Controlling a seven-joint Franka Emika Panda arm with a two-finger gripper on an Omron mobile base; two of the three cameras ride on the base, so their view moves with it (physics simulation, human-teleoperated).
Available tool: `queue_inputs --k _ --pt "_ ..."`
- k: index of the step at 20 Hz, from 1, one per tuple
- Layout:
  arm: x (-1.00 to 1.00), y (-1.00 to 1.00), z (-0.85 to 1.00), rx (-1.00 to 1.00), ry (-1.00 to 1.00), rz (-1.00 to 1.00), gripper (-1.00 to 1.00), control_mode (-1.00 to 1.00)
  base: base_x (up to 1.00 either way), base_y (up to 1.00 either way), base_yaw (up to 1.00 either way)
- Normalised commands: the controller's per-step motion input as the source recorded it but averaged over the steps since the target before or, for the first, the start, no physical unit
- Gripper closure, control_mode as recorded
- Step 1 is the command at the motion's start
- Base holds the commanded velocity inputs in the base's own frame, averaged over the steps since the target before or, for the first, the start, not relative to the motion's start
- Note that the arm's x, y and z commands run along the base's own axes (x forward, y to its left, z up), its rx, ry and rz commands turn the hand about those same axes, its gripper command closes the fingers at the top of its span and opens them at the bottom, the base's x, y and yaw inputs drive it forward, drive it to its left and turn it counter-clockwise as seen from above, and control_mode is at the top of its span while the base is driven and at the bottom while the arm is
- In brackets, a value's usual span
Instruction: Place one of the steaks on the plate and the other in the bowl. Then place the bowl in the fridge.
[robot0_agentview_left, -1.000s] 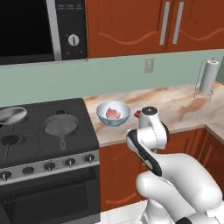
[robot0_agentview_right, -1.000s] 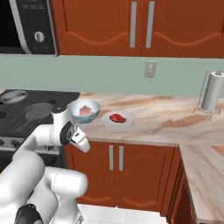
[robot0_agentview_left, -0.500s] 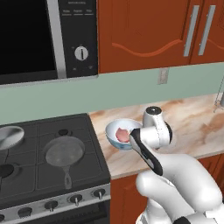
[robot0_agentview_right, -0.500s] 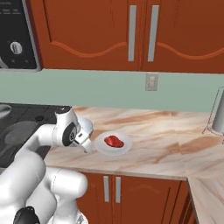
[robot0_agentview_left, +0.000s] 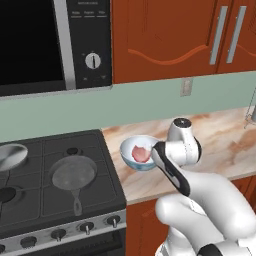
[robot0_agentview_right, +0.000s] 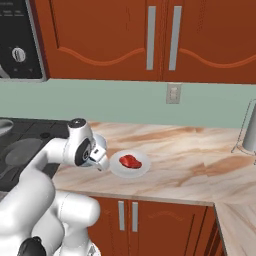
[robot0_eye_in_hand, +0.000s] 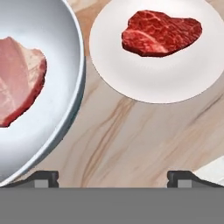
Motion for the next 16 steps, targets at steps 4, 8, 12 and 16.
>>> queue_inputs --k 4,8,12,16 --pt "-0.33 -0.11 0.32 0.10 -0.03 0.01 -1.00 -1.00 0.00 0.00 0.00" --pt "0.18 -0.01 0.36 0.12 -0.10 0.00 -1.00 -1.00 0.00 0.00 0.00" --pt "0.68 -0.03 0.03 0.11 -0.03 0.00 -1.00 -1.00 0.00 0.00 0.00" --pt "0.80 -0.22 0.19 0.03 0.13 0.00 -1.00 -1.00 0.00 0.00 0.00"
